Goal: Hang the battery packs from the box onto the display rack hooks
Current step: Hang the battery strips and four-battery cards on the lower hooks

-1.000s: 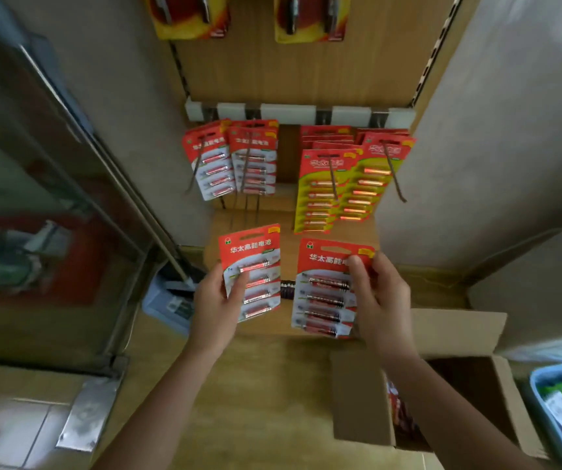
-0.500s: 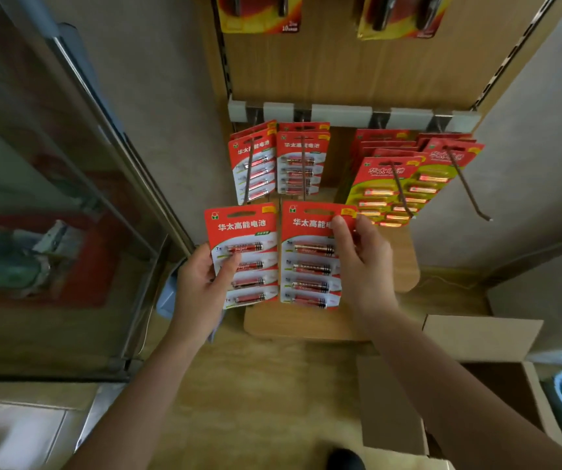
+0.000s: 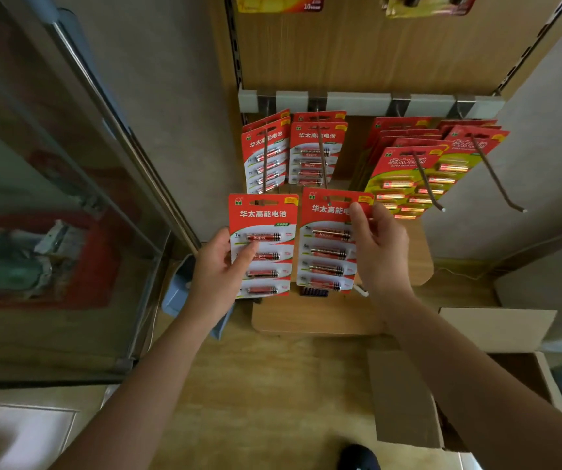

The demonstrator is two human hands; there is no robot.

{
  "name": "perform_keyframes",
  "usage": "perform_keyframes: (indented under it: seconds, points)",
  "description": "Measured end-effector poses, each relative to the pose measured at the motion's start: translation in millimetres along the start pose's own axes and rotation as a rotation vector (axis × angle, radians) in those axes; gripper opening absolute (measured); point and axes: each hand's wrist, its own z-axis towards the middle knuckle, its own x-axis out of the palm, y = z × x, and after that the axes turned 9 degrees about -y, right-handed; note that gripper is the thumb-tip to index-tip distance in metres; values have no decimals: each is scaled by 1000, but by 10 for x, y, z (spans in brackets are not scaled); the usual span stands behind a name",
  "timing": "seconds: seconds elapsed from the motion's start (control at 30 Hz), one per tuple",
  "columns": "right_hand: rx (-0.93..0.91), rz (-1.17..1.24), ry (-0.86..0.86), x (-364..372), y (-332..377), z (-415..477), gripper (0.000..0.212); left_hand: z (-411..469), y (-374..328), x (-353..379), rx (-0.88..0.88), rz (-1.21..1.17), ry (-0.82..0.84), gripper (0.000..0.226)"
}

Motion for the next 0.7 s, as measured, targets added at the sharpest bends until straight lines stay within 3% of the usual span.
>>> perform_keyframes:
  seconds: [0.4,0.7]
  points:
    - [8,35,29,323,38,466,19,530,41,151,-21,-8,33,26]
    - [-40,-2,26,536,52,966,25,1186,-33,376,-26,83,-70,25]
